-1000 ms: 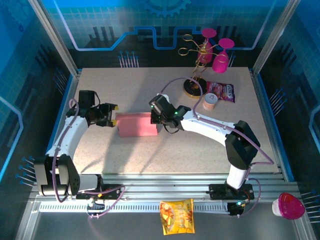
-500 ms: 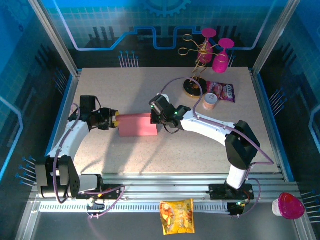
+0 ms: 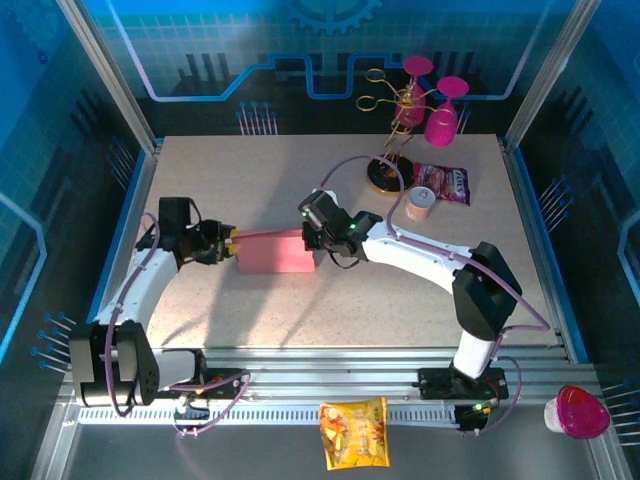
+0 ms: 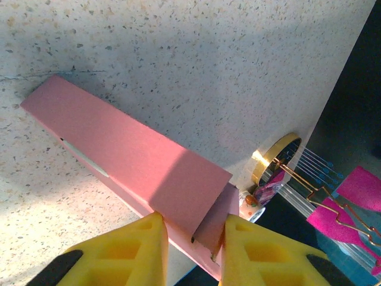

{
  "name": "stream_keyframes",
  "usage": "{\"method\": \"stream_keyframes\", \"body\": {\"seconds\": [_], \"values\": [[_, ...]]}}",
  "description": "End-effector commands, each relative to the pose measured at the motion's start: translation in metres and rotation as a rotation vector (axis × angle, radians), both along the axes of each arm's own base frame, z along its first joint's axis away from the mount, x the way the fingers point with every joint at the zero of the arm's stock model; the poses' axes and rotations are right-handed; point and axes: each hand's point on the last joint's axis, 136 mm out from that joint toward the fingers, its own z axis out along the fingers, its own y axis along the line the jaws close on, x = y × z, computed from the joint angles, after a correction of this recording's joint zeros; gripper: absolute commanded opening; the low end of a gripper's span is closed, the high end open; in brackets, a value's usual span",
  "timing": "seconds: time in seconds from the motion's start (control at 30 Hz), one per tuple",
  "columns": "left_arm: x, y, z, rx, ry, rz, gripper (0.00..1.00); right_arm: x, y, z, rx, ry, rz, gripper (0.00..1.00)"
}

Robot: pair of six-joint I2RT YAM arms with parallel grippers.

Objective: Fold the paper box

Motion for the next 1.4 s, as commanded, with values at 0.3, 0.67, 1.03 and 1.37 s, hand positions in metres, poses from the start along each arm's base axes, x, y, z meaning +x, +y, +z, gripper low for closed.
{"method": "stream_keyframes", "body": {"seconds": [0.3,0.67,1.03,1.37], "values": [[-0.031,-0.005,-0.02,-0.006,0.078,-0.039,0.23,-0.037,-0.008,0.031,0.209,0.237,-0.016,0.42],[-0.037,-0.006,-0.022,-0.009,0.084,-0.038,0.21,-0.029,-0.007,0.025,0.637,0.523,-0.284,0.47],[-0.037,-0.006,-0.022,-0.008,0.083,-0.039,0.19,-0.026,0.0,-0.007,0.739,0.664,-0.395,0.42],[-0.038,-0.006,-0.024,-0.009,0.092,-0.037,0.18,-0.045,-0.014,-0.041,0.679,0.72,-0.43,0.2]]}}
